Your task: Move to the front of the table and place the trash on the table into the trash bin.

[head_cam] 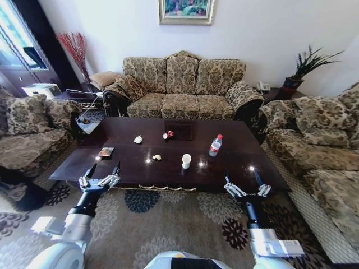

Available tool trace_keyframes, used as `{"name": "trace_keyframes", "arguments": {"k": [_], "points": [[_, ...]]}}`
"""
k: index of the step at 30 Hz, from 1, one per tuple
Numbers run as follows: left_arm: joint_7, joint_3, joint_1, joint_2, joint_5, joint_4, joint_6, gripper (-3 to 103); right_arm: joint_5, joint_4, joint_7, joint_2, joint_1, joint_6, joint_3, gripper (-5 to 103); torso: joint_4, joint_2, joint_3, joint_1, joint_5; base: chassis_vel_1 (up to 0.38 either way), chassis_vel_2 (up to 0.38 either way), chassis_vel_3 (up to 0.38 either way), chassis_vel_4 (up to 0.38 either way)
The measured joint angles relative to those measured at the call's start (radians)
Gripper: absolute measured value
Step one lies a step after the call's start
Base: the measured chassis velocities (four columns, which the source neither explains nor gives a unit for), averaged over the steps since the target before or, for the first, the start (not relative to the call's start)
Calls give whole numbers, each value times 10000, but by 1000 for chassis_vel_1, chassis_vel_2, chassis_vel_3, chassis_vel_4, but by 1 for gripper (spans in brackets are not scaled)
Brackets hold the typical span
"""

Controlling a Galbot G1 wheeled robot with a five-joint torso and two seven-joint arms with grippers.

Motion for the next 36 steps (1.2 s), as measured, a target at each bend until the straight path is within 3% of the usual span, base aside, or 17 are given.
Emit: {"name": "trace_keyframes", "arguments": {"k": [29,32,35,36], "points": [[-22,38,-41,2,42,1,20,100,15,-7,0,-22,22,-13,16,100,0,-4,5,9,2,-2,2,4,-3],[-354,389,-407,3,526,27,287,100,332,-126,15,-307,297,-339,271,100,0,-3,5,9,1,0,0,0,0],[-1081,1199,-1263,-92,1582,72,983,100,1302,-486,118,-1152,1124,-1327,1048,100,-10,-3,6,10,3,0,0,0,0],[-1081,1199,-1263,-92,1582,72,983,100,1302,-486,118,-1152,1124,-1327,1048,100,-10,-3,6,10,3,0,0,0,0]]}}
